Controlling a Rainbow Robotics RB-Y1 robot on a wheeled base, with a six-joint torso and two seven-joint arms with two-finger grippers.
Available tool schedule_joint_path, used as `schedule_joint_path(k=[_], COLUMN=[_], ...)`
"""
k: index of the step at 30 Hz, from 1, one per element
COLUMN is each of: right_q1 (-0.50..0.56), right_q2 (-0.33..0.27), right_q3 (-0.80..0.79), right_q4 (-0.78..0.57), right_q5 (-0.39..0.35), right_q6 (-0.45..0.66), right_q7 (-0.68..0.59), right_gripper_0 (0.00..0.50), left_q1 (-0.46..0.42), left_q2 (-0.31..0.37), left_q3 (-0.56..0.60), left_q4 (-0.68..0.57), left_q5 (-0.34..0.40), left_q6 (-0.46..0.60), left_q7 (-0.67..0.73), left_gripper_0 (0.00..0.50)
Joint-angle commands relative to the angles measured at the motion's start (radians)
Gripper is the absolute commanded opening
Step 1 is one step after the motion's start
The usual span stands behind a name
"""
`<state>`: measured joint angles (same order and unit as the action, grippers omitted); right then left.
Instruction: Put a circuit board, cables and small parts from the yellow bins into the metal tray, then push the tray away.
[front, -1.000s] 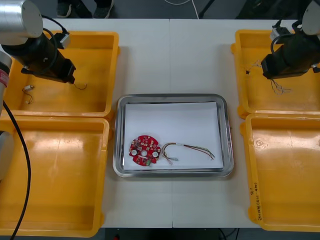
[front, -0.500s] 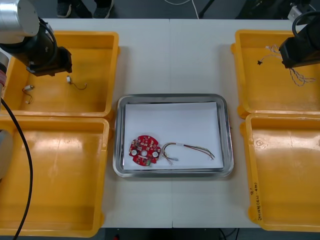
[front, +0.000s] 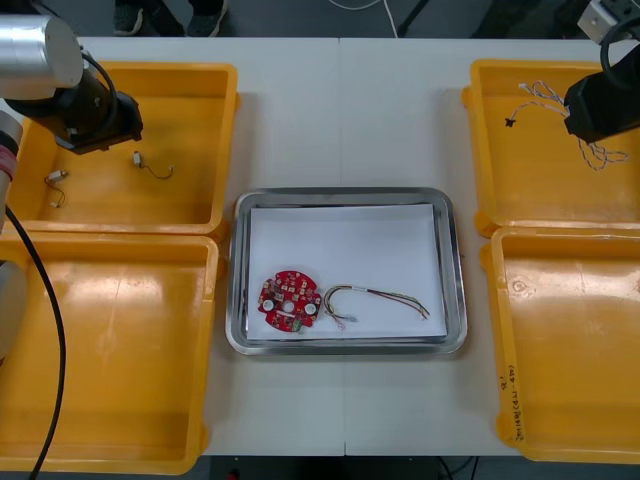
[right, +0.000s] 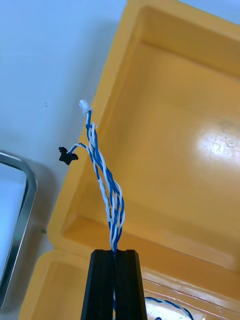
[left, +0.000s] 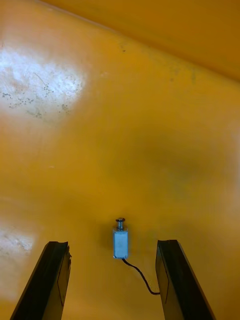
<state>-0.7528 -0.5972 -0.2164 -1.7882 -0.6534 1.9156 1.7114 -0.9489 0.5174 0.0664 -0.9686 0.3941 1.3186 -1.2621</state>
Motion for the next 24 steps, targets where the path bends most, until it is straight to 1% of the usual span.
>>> schedule_joint_path(k=[1,3,8,13,19,23,24], right_q1=[0.040,0.041,0.041,0.041,0.041,0.040,0.040], right_q2=[-0.081,-0.093,-0.121,-0.156,-0.159,-0.159,-0.159], right_q3=[0.006,0.006,0.040,0.132,0.196,0.239,0.252], right_q4=[-0.086,-0.088,-0.106,-0.172,-0.214,-0.226,-0.229], right_q5=[-0.074,-0.121,-0.193,-0.204,-0.215,-0.224,-0.227], right_q6=[0.004,0.004,0.004,0.004,0.004,0.004,0.004], right_q7=[0.051,0.056,0.066,0.070,0.074,0.077,0.077], right_gripper_0=[0.000,0.000,0.000,0.000,0.000,0.000,0.000], left_q1=[-0.016,-0.016,-0.016,-0.016,-0.016,-0.016,-0.016], left_q2=[-0.014,-0.022,-0.042,-0.051,-0.053,-0.053,-0.053], left_q3=[-0.028,-0.031,-0.045,-0.066,-0.092,-0.097,-0.097], left_q4=[0.021,0.036,0.071,0.096,0.137,0.139,0.139], left_q5=[0.000,0.000,0.000,0.002,0.012,0.015,0.015], left_q6=[-0.033,-0.047,-0.082,-0.110,-0.160,-0.162,-0.160], left_q7=[-0.040,-0.042,-0.043,-0.045,-0.049,-0.053,-0.053], left_gripper_0=[0.500,0.500,0.500,0.500,0.500,0.500,0.433])
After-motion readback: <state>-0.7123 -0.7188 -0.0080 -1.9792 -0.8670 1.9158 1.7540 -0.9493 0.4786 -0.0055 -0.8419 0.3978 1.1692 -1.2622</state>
